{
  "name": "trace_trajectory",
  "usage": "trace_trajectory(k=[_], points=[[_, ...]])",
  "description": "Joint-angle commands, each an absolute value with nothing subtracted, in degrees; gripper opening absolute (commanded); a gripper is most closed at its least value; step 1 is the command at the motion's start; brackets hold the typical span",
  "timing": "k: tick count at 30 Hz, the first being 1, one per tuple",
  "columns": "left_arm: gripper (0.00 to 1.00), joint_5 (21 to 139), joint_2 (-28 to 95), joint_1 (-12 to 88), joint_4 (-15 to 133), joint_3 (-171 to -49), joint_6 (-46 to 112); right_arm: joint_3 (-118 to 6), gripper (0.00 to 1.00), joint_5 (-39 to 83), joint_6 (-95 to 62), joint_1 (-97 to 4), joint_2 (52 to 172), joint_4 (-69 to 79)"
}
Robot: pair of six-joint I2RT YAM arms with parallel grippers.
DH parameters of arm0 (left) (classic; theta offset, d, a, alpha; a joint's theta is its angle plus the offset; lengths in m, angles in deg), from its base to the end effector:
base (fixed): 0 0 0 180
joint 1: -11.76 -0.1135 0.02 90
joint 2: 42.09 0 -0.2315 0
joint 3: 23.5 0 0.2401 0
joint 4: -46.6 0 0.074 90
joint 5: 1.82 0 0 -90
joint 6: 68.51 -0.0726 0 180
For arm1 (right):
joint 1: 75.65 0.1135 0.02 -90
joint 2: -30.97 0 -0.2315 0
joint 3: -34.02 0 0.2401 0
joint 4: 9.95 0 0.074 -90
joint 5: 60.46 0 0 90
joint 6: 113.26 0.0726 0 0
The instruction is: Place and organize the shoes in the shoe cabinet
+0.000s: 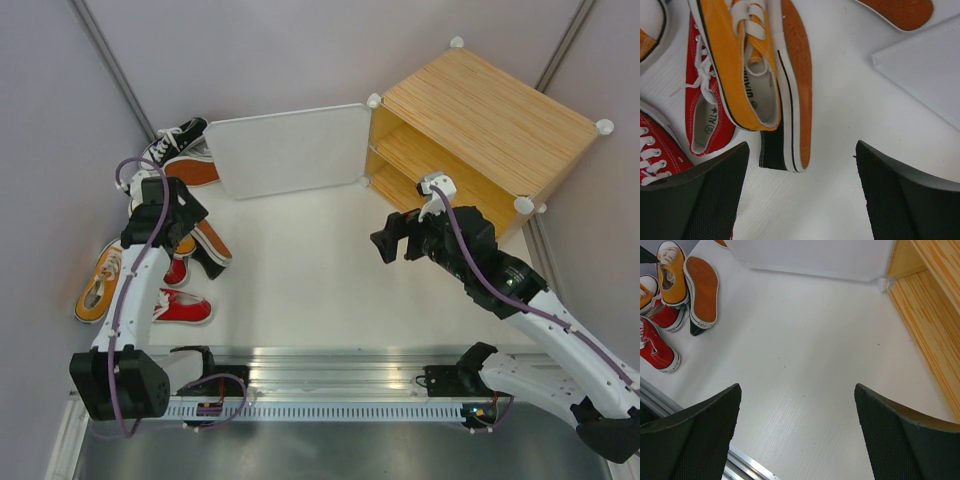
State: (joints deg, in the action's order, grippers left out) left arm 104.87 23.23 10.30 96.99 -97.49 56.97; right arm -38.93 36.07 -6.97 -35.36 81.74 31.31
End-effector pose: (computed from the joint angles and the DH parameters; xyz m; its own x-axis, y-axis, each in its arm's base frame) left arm 0.2672 0.0277 0.2645 -0.4032 -0.5664 -0.7187 -0.5805 0.7655 -0.2776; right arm 0.1838 0.1450 0.3357 -0.3965 0.0292 -0.9176 -0.4680 0.8534 0.2294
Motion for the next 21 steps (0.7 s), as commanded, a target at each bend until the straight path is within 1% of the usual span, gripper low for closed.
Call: trace_trajectory(k=[1,3,4,6,8,10,11,19,21], points=[[0.89,106.3,26.9,7.1,95.3,-97.6,57.0,-38.3,0.98,35.5,-6.6,-35.2,80.5,31.2],[0.84,104.5,27.5,6.8,95.0,-98.0,57.3,-37.5,0.98,34.8,-7.0,-35.2,80.5,29.8],[0.83,101.3,27.5,6.9,94.2,-97.7,57.3,-37.3,0.98,34.4,-7.3,-35.2,80.7,28.9],[0.83,99.9,27.8,6.8,92.7,-96.9,57.6,-36.6,0.98,33.7,-8.1,-35.1,82.7,24.1],[0.86,99.4,28.0,6.8,93.0,-96.9,57.2,-37.6,0.98,31.8,-8.6,-35.1,87.5,20.3],[0.87,98.2,27.5,6.7,93.1,-96.9,56.5,-41.2,0.98,30.7,-8.8,-35.2,91.9,18.5],[0.88,97.8,27.1,6.8,93.3,-96.7,55.9,-42.5,0.97,30.2,-8.8,-35.1,96.2,17.6],[0.93,90.3,22.0,6.8,98.1,-95.0,52.3,-57.2,0.97,27.7,-8.4,-35.2,117.5,8.2],[0.95,88.5,20.9,6.8,99.5,-94.7,51.5,-61.2,0.97,28.0,-8.0,-35.2,121.0,5.9]])
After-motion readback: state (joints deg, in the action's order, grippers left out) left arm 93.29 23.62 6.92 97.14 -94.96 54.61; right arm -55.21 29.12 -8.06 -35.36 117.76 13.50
